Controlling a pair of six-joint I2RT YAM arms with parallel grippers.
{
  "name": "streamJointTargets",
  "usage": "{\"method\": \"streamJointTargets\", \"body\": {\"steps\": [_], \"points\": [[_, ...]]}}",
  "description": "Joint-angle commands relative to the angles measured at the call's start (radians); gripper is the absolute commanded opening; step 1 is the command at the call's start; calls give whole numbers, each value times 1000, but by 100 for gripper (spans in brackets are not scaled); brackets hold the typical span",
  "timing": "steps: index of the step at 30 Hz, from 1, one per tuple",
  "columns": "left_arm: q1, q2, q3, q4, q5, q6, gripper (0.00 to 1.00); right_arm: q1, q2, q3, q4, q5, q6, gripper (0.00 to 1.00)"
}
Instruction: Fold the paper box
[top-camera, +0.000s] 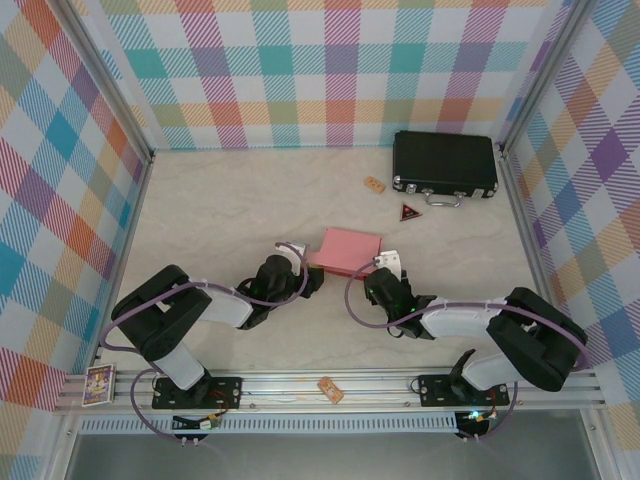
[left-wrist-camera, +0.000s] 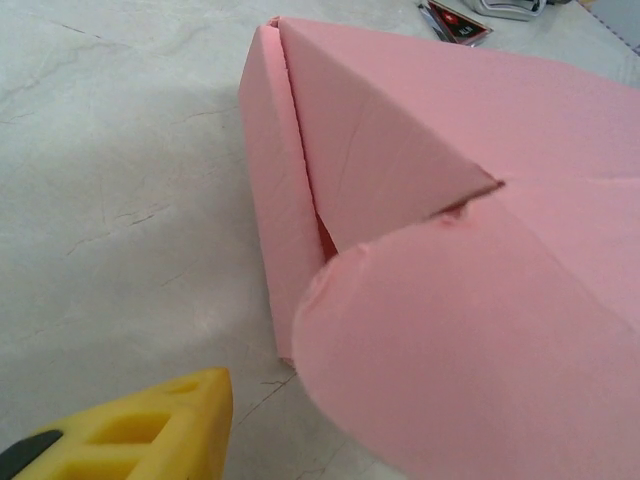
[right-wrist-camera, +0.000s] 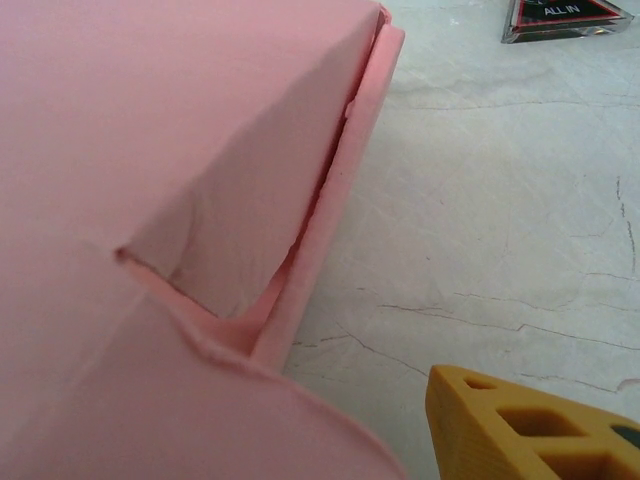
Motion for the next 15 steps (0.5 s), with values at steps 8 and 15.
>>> {"method": "streamJointTargets", "body": {"steps": [8, 15], "points": [[-9, 6, 77, -36, 33, 25, 46, 2, -24, 82, -144, 71, -6, 60], [-8, 32, 105, -42, 42, 23, 43, -7, -24, 123, -204, 84, 14, 60]]}}
